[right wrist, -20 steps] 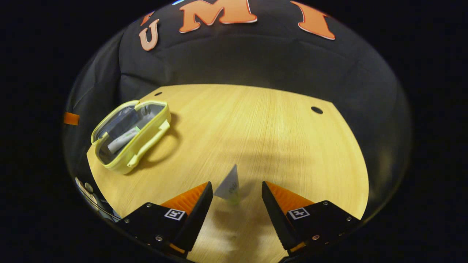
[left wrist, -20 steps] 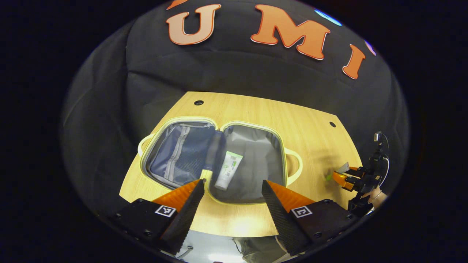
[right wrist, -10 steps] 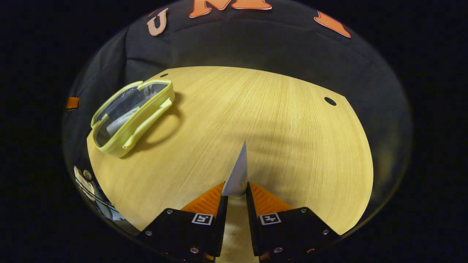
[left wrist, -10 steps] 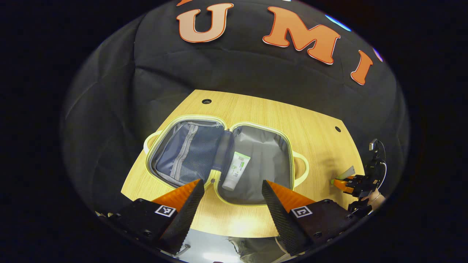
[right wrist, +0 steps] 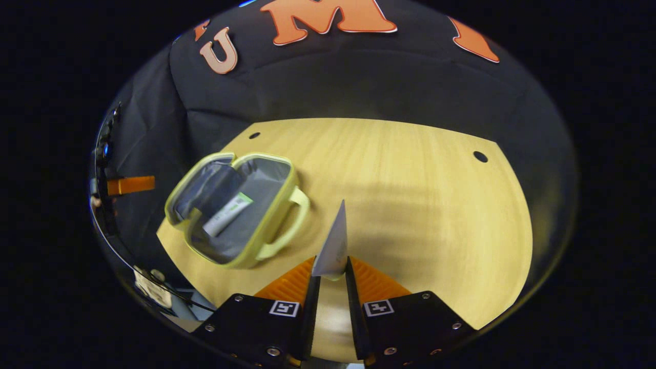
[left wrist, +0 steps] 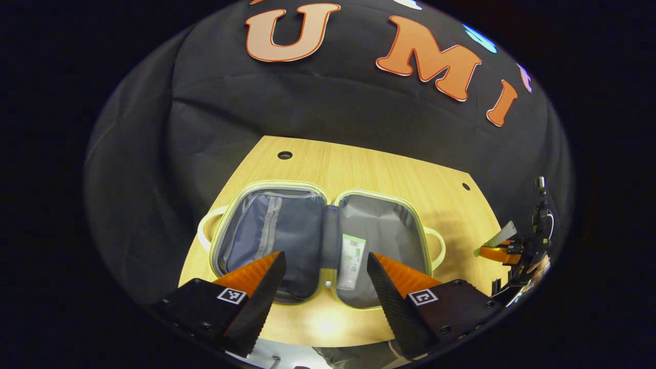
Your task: First open the suitcase, pack the skin care products into it, and then close the suitcase.
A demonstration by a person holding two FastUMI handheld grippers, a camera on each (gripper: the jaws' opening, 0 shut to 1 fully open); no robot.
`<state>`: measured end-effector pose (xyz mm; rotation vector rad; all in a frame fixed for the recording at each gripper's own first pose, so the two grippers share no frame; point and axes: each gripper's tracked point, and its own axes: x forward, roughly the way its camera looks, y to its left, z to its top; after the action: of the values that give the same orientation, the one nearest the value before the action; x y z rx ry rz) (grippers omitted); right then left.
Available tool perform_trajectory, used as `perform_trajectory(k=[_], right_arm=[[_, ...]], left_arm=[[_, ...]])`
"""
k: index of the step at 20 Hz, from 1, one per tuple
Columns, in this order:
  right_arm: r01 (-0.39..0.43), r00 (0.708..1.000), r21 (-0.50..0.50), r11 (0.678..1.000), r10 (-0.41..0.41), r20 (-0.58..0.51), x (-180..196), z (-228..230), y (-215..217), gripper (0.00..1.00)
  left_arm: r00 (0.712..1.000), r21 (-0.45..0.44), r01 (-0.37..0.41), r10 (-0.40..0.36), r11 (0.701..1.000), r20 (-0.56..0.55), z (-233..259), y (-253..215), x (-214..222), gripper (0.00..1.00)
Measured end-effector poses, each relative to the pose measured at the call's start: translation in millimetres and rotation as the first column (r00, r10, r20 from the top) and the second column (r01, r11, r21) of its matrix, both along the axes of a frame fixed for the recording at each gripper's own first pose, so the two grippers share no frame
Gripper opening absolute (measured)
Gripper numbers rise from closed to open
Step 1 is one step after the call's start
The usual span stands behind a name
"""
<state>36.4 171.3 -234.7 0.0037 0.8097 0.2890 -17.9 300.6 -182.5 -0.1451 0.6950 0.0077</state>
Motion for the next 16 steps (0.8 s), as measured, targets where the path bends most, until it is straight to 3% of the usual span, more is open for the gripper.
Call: perform_trajectory(k=[4, 6, 11, 14, 16], right_arm=[[-0.028, 0.997, 0.117, 0.993, 0.036, -0.065, -4.5, 1.5, 112.2, 0.32], [-0.029, 0.992, 0.095, 0.995, 0.04, -0.118, -2.1, -15.6, 143.0, 0.32], [0.06, 0.962, 0.058, 0.997, -0.042, -0.269, 9.8, -58.5, 169.2, 0.32], [0.126, 0.954, 0.04, 0.991, -0.11, -0.28, 21.9, -62.3, 164.2, 0.33], [0.149, 0.956, 0.054, 0.987, -0.13, -0.261, 29.9, -55.1, 163.5, 0.41]], left_arm=[[0.998, 0.058, 0.061, -0.061, 0.996, 0.0, -1.8, 78.8, 12.6, 0.99], [0.997, 0.063, 0.073, -0.073, 0.995, -0.002, -2.2, 112.6, 14.3, 0.98], [0.999, 0.035, 0.046, -0.046, 0.998, -0.01, -15.2, 169.5, 14.1, 0.98], [1.0, 0.025, 0.019, -0.018, 1.0, -0.019, -24.2, 192.0, 10.4, 0.98], [1.0, 0.012, 0.005, -0.005, 1.0, -0.024, -28.0, 202.9, 7.3, 0.98]])
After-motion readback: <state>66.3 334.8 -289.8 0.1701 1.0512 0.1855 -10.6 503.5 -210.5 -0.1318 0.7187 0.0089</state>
